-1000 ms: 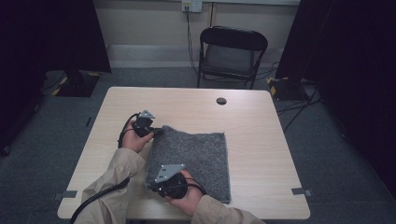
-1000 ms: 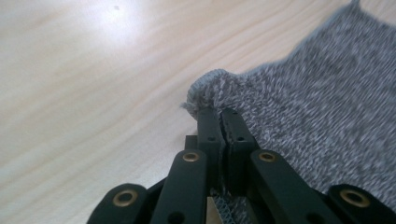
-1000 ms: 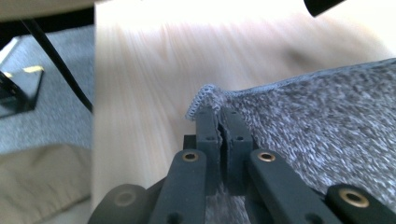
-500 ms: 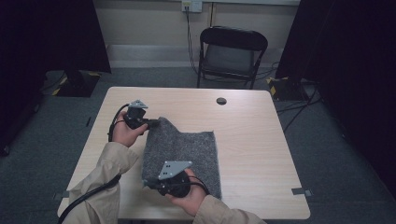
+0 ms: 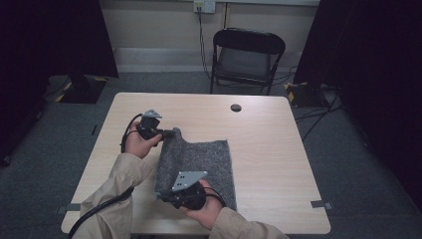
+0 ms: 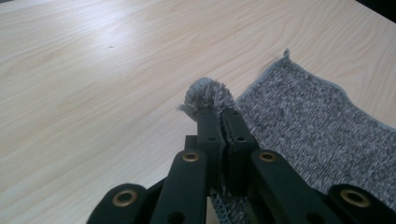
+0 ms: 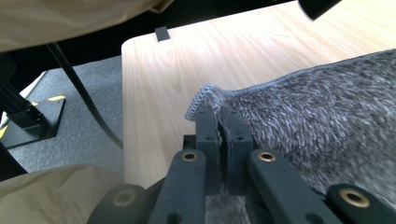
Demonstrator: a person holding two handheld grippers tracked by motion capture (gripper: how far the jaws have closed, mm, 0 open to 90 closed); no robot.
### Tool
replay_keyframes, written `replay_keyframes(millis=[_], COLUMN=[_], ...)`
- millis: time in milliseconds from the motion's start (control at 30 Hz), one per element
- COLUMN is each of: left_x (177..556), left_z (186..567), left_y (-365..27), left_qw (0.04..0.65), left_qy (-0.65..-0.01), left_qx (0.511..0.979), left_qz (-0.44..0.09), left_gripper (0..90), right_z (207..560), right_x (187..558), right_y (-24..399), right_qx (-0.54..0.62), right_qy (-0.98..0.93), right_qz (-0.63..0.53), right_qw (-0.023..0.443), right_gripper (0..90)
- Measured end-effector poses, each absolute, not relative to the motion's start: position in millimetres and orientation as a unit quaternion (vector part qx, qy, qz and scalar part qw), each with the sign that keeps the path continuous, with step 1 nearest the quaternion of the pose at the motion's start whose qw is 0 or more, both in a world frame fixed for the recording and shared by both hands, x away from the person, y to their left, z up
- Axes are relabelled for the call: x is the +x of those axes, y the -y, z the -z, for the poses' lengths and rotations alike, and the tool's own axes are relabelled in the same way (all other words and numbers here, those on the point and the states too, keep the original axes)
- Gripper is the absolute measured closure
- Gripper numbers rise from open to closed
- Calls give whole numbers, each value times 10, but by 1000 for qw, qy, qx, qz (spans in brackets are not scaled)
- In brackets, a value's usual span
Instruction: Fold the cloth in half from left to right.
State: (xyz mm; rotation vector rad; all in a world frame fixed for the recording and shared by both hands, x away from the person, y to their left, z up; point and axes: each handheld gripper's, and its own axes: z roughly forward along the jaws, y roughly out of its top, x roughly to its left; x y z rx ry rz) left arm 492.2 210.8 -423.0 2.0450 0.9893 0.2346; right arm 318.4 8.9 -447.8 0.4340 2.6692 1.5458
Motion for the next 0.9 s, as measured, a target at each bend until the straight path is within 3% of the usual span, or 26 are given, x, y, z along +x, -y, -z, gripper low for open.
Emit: replay_keyframes(millis=[500, 900], left_x=[4812, 4936], left_z=[4105, 3997], left_y=[-2707, -1837], left_qw=[391, 403], left_qy=[-412, -340], left_qx=[815, 844], left_qz=[-117, -99], left_gripper=[877, 876], right_z=[4460, 4316], right_x=[3214, 3130], right_y=[-606, 39], right_qx=[110, 144], right_qy=[-851, -852], right_qz=[-514, -504], right_qw=[-18, 11], right_gripper=[877, 876])
